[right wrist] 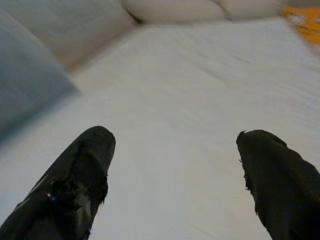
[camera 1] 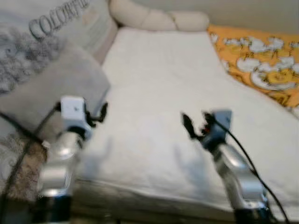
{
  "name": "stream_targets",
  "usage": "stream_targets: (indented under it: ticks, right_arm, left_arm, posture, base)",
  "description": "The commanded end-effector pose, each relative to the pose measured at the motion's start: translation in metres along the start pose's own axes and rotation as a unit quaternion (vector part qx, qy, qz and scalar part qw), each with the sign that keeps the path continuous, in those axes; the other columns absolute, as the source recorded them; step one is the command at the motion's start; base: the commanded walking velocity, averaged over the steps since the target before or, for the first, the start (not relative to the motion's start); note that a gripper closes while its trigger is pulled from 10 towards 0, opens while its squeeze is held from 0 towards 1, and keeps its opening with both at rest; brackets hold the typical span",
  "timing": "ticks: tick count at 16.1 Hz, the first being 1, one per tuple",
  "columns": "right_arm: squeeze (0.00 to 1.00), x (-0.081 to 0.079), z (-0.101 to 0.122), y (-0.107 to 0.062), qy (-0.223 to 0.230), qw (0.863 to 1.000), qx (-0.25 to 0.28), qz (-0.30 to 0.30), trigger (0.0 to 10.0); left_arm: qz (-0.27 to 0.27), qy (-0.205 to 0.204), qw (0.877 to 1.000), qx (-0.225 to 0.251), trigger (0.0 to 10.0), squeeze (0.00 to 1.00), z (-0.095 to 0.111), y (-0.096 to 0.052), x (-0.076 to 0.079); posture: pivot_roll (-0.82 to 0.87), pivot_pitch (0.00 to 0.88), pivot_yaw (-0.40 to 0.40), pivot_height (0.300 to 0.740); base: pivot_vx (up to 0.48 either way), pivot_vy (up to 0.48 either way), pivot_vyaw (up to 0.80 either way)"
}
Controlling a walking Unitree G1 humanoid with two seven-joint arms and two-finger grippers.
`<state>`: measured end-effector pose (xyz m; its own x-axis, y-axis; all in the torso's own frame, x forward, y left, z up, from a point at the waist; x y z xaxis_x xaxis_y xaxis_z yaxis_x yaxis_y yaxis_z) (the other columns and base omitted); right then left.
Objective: Clean up the room
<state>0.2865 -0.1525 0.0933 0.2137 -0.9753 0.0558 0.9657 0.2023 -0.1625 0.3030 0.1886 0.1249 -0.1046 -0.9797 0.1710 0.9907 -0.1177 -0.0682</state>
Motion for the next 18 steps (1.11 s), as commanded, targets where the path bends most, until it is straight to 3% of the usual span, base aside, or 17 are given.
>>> stream_targets:
  ticks: [1,6,9,13,15,18]
  right_arm:
    - [0.0,0.001,0.002,0.001,-0.01,1.0,0.002,-0.022,10.0]
    - [0.0,0.004,-0.005,0.001,-0.029,0.998,-0.018,-0.049,10.0]
    - [0.0,0.009,-0.005,0.002,-0.041,0.997,-0.02,-0.058,10.0]
    - [0.0,0.016,-0.02,-0.002,-0.042,0.995,-0.044,-0.085,10.0]
    - [0.0,0.017,-0.021,0.0,-0.059,0.994,-0.047,-0.083,10.0]
    - [0.0,0.015,-0.019,0.003,-0.048,0.995,-0.04,-0.083,10.0]
  left_arm:
    - [0.01,0.016,1.0,0.003,10.0,1.0,0.002,-0.001,-0.006]
    - [0.059,0.024,0.998,-0.028,10.0,1.0,-0.02,-0.01,-0.024]
    - [0.065,0.017,0.998,-0.022,10.0,1.0,-0.017,-0.009,-0.023]
    - [0.057,0.057,0.996,-0.048,10.0,1.0,-0.028,-0.01,-0.024]
    - [0.053,0.067,0.995,-0.056,10.0,1.0,-0.031,-0.009,-0.022]
    - [0.047,0.076,0.994,-0.055,10.0,1.0,-0.03,-0.006,-0.019]
  posture:
    - [-0.02,0.0,-0.018,0.74]
    - [-0.02,0.0,-0.015,0.74]
    - [-0.02,0.0,-0.02,0.74]
    - [-0.04,0.0,0.005,0.74]
    - [-0.04,0.0,0.0,0.74]
    - [-0.04,0.0,0.002,0.74]
  base:
    - [0.0,-0.48,0.0]
    - [0.0,-0.48,0.0]
    - [0.0,-0.48,0.0]
    - [0.0,-0.471,0.0]
    - [0.0,-0.444,0.0]
    - [0.0,-0.432,0.0]
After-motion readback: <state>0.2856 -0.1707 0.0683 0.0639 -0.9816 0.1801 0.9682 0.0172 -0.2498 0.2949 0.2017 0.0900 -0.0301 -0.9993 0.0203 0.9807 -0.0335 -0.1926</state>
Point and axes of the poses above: a point about 5 cm out from each wrist's last joint towards the gripper, its own y axis pointing out of the wrist towards the gripper, its own z axis along the axis of the wrist's last joint, x = y × z, the point moved 1 cm from there along y, pointing out of the wrist towards the gripper, and after that the axes turned 11 degrees about -y, right-handed, at the moved point
